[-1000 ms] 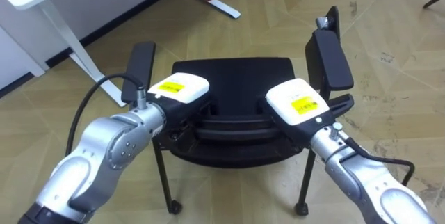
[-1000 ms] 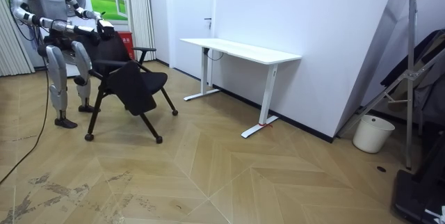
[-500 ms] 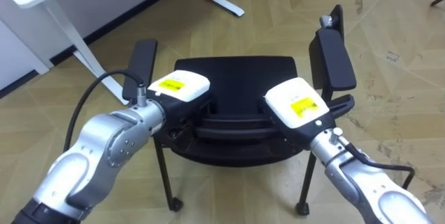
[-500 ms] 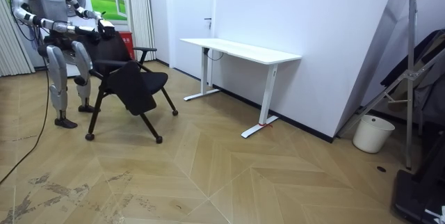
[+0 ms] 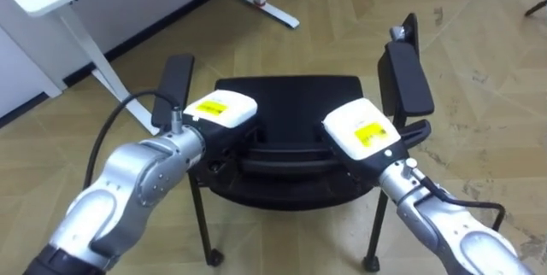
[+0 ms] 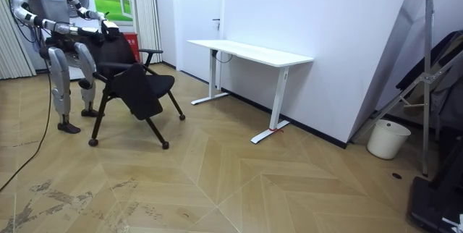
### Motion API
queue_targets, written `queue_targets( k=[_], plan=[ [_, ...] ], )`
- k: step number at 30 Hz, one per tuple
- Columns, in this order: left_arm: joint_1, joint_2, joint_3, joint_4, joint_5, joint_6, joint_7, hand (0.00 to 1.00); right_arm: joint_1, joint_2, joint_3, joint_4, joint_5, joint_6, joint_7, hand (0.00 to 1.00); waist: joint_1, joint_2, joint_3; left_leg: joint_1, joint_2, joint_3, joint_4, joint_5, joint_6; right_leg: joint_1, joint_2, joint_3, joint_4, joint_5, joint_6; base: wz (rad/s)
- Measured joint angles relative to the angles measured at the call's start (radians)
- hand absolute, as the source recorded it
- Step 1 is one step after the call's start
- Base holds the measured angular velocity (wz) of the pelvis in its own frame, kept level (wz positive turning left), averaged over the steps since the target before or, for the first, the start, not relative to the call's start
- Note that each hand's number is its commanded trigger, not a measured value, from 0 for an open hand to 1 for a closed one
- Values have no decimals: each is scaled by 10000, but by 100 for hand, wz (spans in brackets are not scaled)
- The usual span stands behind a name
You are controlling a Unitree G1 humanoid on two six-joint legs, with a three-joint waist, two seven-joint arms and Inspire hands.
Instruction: Push chair
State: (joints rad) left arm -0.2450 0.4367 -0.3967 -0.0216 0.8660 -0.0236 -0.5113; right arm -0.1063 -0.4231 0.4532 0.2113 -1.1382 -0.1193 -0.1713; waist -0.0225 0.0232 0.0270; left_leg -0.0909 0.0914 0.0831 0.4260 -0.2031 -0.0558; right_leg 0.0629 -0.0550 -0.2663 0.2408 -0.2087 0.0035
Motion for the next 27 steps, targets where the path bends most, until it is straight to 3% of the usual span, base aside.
queue_targets(
  k=[1, 2, 3, 4, 5, 6, 7, 8, 10, 11, 12, 13, 15, 16, 17, 18, 19, 20, 21, 22, 23, 24, 25, 27],
  plan=[
    [-18, -62, 0, 155, 26, -8, 26, 100, -22, 83, 0, 157, 1, -36, 2, 100, -6, -69, -6, -333, 73, 6, 894, -56, -21, -39, -4, -126, 411, -294, -72, 24],
    [-64, -68, 0, 263, 19, -68, 30, 100, -13, 120, -1, 226, 38, -67, 4, 100, 8, -108, -8, -860, 293, 83, 2143, -51, -16, -154, 3, -289, 887, -668, -205, 23],
    [-63, -61, 0, 330, 6, -138, 24, 100, -5, 121, 0, 299, 45, -157, 13, 100, 50, -93, -13, -1290, 622, 168, 3336, -16, 29, -179, 90, -390, 1354, -1056, -331, 15],
    [-62, -59, -1, 350, 2, -154, 10, 100, 2, 122, 0, 335, 46, -202, 15, 100, 75, -83, -11, -1465, 809, 211, 3840, 40, 62, -175, 135, -396, 1593, -1240, -397, 13],
    [-62, -48, 0, 405, -4, -202, -1, 100, 21, 142, 0, 397, 48, -272, 16, 100, 150, -73, -6, -1756, 1142, 254, 4651, 216, 131, -136, 232, -438, 1994, -1545, -537, 12],
    [-62, -81, -1, 447, -9, -206, -6, 100, 15, 177, 0, 439, 51, -320, 30, 100, 213, -80, 0, -2061, 1418, 316, 5314, 622, 191, -115, 296, -487, 2326, -1784, -673, 11],
    [-62, -51, 0, 494, -12, -207, -17, 100, 15, 209, 1, 477, 47, -327, 30, 100, 251, -103, -6, -2224, 1519, 392, 5613, 926, 259, -106, 300, -497, 2446, -1854, -728, 9],
    [-61, -76, -1, 588, -24, -204, -19, 100, -6, 225, 25, 525, 44, -333, 41, 100, 285, -157, 11, -2635, 1633, 467, 6102, 1594, 408, -4, 307, -459, 2519, -1946, -839, 18],
    [-89, -45, 1, 623, -187, -226, -17, 100, -57, 107, 81, 455, 65, -335, 18, 100, 249, -253, 59, -3068, 1346, 574, 6008, 1276, 568, 12, 243, -452, 2608, -2029, -952, 31],
    [-101, -72, 1, 617, -229, -229, 5, 100, -55, -6, 80, 396, 62, -335, -27, 100, 252, -299, 57, -3312, 996, 741, 5433, 1028, 523, -64, 185, -440, 2622, -2061, -1010, 11],
    [-137, -118, 4, 572, -247, -234, 16, 100, -68, -152, 68, 303, 38, -334, -93, 100, 271, -274, 49, -3429, 659, 868, 4489, 977, 453, -136, 188, -419, 2617, -2079, -1049, -7],
    [-138, -120, 4, 552, -257, -238, 16, 100, -71, -182, 67, 293, 21, -335, -138, 100, 290, -247, 42, -3422, 483, 944, 3935, 991, 434, -141, 200, -415, 2602, -2093, -1071, -20],
    [-138, -102, 3, 487, -343, -261, 0, 100, -62, -325, 67, 187, -17, -347, -215, 100, 352, -100, -56, -3194, -149, 1247, 1469, 1097, 453, -91, 241, -383, 2591, -2264, -1026, -13],
    [-138, -103, 3, 451, -371, -260, -20, 100, -44, -403, 67, 110, -19, -347, -215, 100, 337, -68, -80, -3129, -286, 1301, 979, 1198, 490, -77, 242, -358, 2594, -2313, -998, -14],
    [-136, -91, 3, 327, -441, -253, -91, 100, 20, -548, 67, -44, -11, -347, -251, 100, 376, -36, -90, -2914, -523, 1309, 254, 1381, 634, 40, 236, -264, 2562, -2424, -907, -23],
    [-129, -80, 3, 265, -538, -267, -230, 100, 181, -588, 23, -160, -15, -329, -306, 100, 533, -73, -82, -2617, -659, 1335, -22, 1657, 1044, 225, 181, -119, 2404, -2499, -799, -27],
    [-130, -73, 3, 236, -584, -274, -302, 100, 261, -603, -13, -231, -22, -325, -306, 100, 563, -121, -102, -2488, -748, 1360, -87, 1738, 1171, 344, 112, -52, 2336, -2535, -730, -30],
    [-128, 11, 3, 156, -757, -283, -383, 100, 356, -677, -51, -405, -56, -322, -312, 100, 591, -207, -135, -2319, -984, 1404, -127, 1791, 1400, 510, -80, 38, 2252, -2618, -559, -23],
    [-128, 81, 4, 52, -796, -285, -414, 100, 366, -715, -53, -527, -76, -317, -311, 100, 579, -310, -153, -2185, -1251, 1481, -101, 1596, 1675, 597, -353, 44, 2433, -2732, -339, -21],
    [-134, 82, 4, 41, -791, -278, -393, 100, 355, -744, -65, -556, -80, -308, -308, 100, 570, -341, -159, -2124, -1367, 1503, -76, 1450, 1794, 522, -533, -7, 2756, -2754, -246, -13],
    [-135, 55, 3, 41, -787, -245, -281, 100, 329, -754, -109, -587, -166, -282, -310, 100, 480, -316, -169, -2092, -1480, 1549, 104, 1214, 1884, 112, -915, -294, 4119, -2580, 53, 0],
    [-144, 36, 0, 43, -790, -247, -246, 100, 336, -781, -113, -590, -150, -280, -329, 100, 332, -332, -160, -1957, -1572, 1595, 286, 1007, 1993, -453, -1349, -346, 5625, -2037, 286, 13],
    [-143, 16, -19, 50, -786, -247, -238, 100, 361, -802, -110, -584, -126, -287, -339, 100, 258, -330, -160, -1864, -1599, 1577, 359, 868, 2041, -673, -1530, -300, 6284, -1622, 325, 13],
    [-143, 84, -212, 103, -778, -255, -219, 100, 558, -742, -106, -452, -61, -347, -466, 100, 151, -283, -144, -1330, -1608, 1439, 401, 379, 2088, -1396, -1784, 155, 8065, 552, 397, 5]
  ],
)
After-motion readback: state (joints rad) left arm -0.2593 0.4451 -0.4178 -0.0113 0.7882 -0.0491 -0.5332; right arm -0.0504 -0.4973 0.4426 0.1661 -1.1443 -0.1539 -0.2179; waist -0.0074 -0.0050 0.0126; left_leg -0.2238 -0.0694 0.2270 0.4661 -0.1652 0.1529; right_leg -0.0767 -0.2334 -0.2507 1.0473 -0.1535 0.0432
